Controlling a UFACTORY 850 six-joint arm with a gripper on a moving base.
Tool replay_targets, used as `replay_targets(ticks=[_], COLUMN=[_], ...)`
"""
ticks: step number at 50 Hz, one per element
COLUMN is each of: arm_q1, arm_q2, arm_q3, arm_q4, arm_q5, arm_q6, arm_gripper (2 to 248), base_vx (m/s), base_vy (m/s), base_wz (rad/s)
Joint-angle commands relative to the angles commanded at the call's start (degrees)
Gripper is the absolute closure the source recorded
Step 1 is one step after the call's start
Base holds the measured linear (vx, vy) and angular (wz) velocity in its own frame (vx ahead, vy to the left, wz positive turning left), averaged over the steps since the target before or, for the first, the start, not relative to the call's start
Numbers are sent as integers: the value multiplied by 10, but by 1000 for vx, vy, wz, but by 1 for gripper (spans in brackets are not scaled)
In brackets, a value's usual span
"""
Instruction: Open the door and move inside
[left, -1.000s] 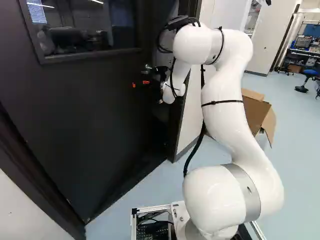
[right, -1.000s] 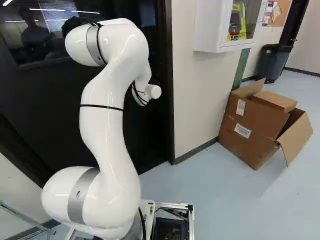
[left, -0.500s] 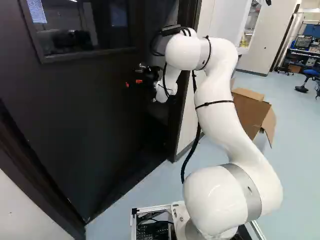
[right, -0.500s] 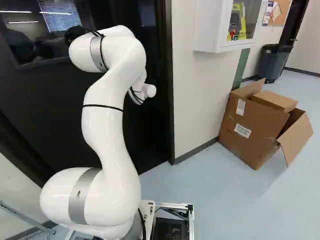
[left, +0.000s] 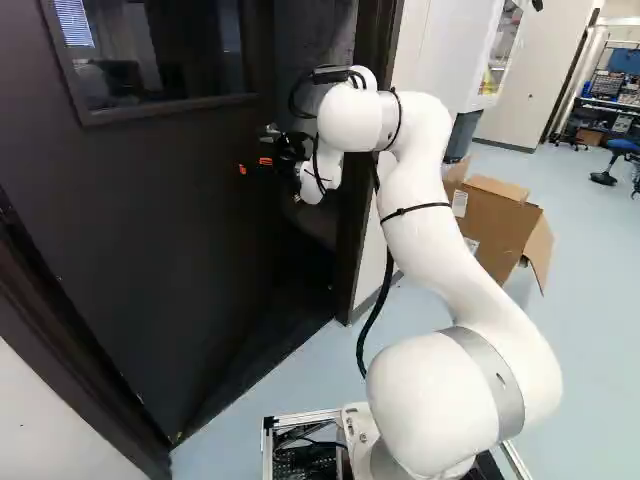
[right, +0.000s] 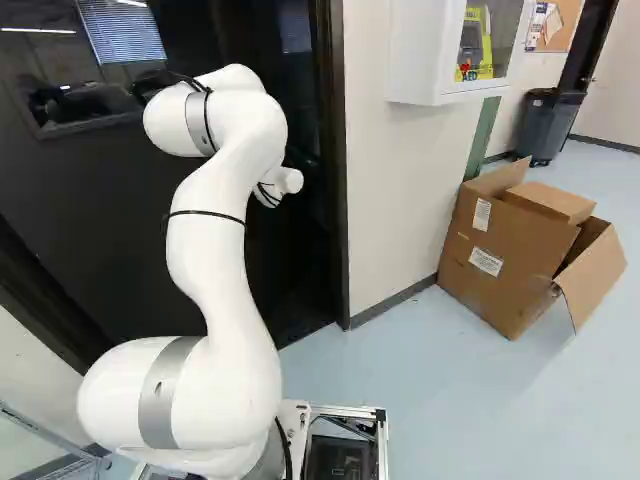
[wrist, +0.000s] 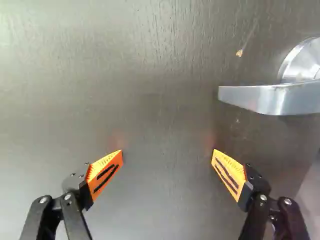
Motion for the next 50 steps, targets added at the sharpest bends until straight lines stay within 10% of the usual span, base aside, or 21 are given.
replay_targets(ticks=[50], arm_q1=[11], arm_q2=[73], arm_q3=[109], arm_q4=[16], arm_q5=[0], arm_q6=[0], arm_gripper=[3], base_vx=[0], base_vy=[0], base_wz=[0])
